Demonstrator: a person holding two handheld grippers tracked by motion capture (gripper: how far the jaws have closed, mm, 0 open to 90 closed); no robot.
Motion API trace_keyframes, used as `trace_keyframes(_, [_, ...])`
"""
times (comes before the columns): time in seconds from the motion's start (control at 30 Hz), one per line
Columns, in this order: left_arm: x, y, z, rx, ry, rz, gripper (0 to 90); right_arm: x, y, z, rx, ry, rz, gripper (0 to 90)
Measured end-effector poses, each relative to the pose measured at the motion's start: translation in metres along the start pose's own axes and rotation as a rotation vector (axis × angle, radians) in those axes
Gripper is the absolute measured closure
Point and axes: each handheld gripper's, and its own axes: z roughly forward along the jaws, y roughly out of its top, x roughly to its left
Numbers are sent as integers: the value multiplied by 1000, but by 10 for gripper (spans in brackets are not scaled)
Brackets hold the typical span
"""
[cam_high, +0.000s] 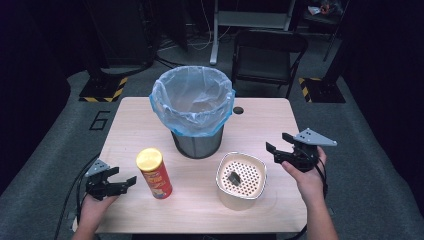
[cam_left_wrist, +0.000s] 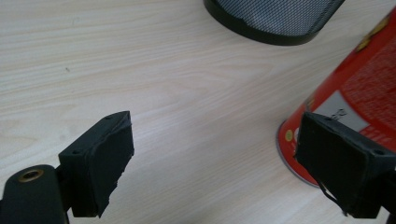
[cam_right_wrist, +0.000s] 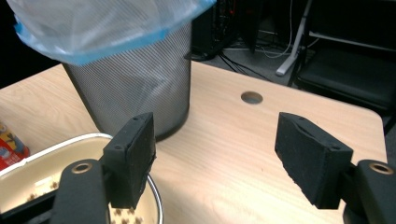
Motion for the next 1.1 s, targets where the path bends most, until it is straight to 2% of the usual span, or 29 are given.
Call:
trace_keyframes(0.17, [-10, 9, -4, -16, -34, 11, 113, -8, -18, -6, 22, -40, 6, 286])
trace_keyframes(0.27, [-11, 13, -5, -5, -49, 19, 113, -12, -26, -10, 27, -56, 5, 287])
trace_keyframes(0.3, [-12, 15, -9, 0, -68, 17, 113, -16, -33, -11, 35, -66, 17, 287])
trace_keyframes(0.4, [-14, 14, -13, -11, -80, 20, 114, -19, -41, -12, 43, -74, 24, 287])
trace_keyframes(0.43, [-16, 12, -14, -28, -84, 15, 113, -20, -45, -11, 46, -76, 23, 287])
trace_keyframes(0.47, [-17, 11, -16, -32, -94, 21, 113, -21, -48, -10, 53, -79, 26, 287])
trace_keyframes(0.5, [-20, 7, -19, -28, -107, 47, 113, -22, -54, -8, 59, -89, 27, 287])
trace_keyframes(0.6, [-23, 5, -21, -33, -126, 67, 113, -23, -60, -5, 60, -86, 31, 287])
trace_keyframes(0.63, [-27, 2, -21, -51, -148, 59, 113, -22, -64, -1, 76, -85, 21, 287])
trace_keyframes(0.73, [-30, 1, -21, -48, -171, 72, 113, -22, -68, 3, 91, -93, 12, 287])
trace_keyframes(0.83, [-38, 1, -17, -50, -192, 71, 113, -23, -75, 5, 98, -110, 21, 287])
trace_keyframes(0.97, [-50, 9, -5, -13, -248, 124, 113, -25, -79, 5, 103, -117, 34, 287])
trace_keyframes(1.0, [-50, 9, -5, -13, -248, 124, 113, -25, -79, 5, 103, -117, 34, 287])
trace_keyframes(1.03, [-55, 13, 0, -5, -277, 123, 113, -26, -81, 3, 102, -122, 37, 287])
trace_keyframes(1.1, [-59, 16, 5, 3, -283, 128, 113, -28, -81, 1, 96, -131, 47, 287])
